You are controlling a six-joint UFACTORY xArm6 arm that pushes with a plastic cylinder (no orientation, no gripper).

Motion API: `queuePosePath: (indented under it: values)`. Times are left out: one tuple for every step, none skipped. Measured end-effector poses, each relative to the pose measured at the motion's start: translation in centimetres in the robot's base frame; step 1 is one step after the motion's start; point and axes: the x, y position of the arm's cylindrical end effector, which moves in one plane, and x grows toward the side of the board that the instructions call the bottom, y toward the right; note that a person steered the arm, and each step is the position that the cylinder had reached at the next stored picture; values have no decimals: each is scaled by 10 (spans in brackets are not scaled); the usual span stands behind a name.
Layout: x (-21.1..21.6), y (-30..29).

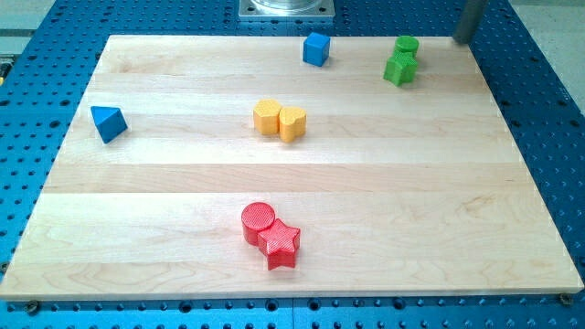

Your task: Place the blue blocks towards the bottom right corner of the board

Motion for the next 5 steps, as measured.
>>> queuePosePath:
  values:
    - [0, -88]
    - [0, -175]
    - [17, -216]
    - [18, -242]
    - [28, -259]
